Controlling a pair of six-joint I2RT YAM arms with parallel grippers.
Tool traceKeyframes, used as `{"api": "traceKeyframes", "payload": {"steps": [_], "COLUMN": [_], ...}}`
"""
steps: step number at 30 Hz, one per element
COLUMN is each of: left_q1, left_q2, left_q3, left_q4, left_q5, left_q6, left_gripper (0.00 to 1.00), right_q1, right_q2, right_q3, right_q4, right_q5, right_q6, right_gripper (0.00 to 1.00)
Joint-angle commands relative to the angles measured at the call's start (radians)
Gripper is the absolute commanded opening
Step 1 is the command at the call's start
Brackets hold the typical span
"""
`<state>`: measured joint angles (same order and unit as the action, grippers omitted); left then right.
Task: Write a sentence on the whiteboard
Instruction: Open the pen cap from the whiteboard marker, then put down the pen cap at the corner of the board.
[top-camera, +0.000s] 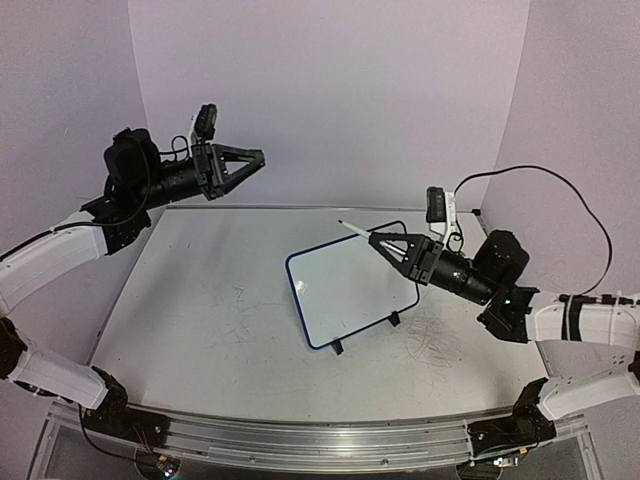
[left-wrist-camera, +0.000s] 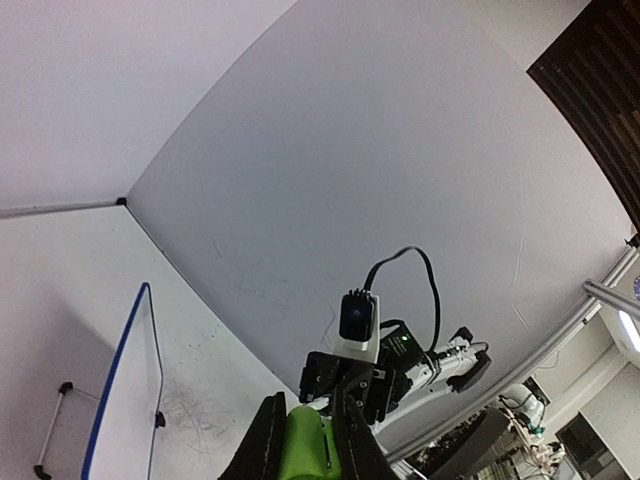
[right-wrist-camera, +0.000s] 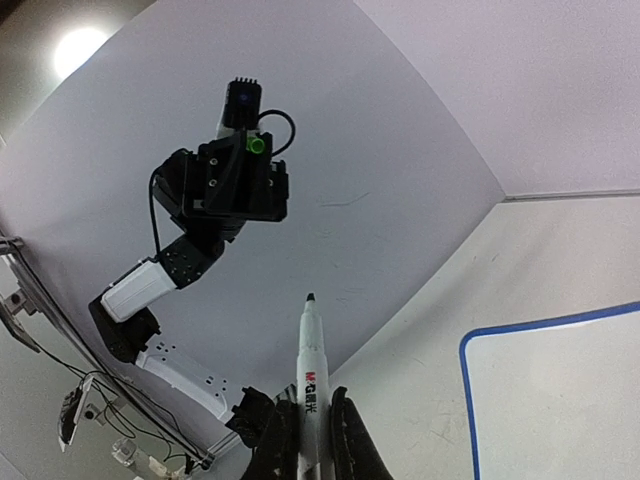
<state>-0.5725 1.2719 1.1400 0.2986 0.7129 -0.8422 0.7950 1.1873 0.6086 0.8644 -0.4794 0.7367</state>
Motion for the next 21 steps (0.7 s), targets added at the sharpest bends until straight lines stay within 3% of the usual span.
{"api": "traceKeyframes", "payload": {"steps": [1,5,7,12,14,16,21], "left_q1": [0.046,0.05,0.049,0.049,0.041,0.023,0.001], "left_q2": [-0.064,-0.036,-0.004,0.109,0.143,0.155,0.228], "left_q3": [-0.063,-0.039,-0.05,-0.102,-0.102,-0.11,-0.116], "left_q4": [-0.116,-0.562,-0.707,-0.863,-0.915,-0.937,-0.939], "left_q5": [-0.066,-0.382,-0.512,-0.599,-0.704,-0.832,-0.914], "left_q6": [0.02,0.144,0.182,0.251,0.274,0.298,0.317], "left_gripper": [0.0,0.0,0.0,0.0,0.0,0.0,0.0], "right_q1": [-0.002,-0.002,-0.002,-0.002,-0.002,-0.002,-0.002], "right_q2": [-0.147,-0.242,-0.273,-0.277,-0.272,-0.27,-0.275], "right_q3": [0.046,0.084,0.102,0.147,0.156,0.153,0.14], "right_q4": [-0.315,-0.539,-0.599,-0.666,-0.67,-0.667,-0.655], "right_q5": [0.157,0.312,0.381,0.416,0.415,0.419,0.42], "right_q6": [-0.183,-0.306,-0.346,-0.407,-0.411,-0.41,-0.395], "right_gripper": [0.0,0.0,0.0,0.0,0.0,0.0,0.0]}}
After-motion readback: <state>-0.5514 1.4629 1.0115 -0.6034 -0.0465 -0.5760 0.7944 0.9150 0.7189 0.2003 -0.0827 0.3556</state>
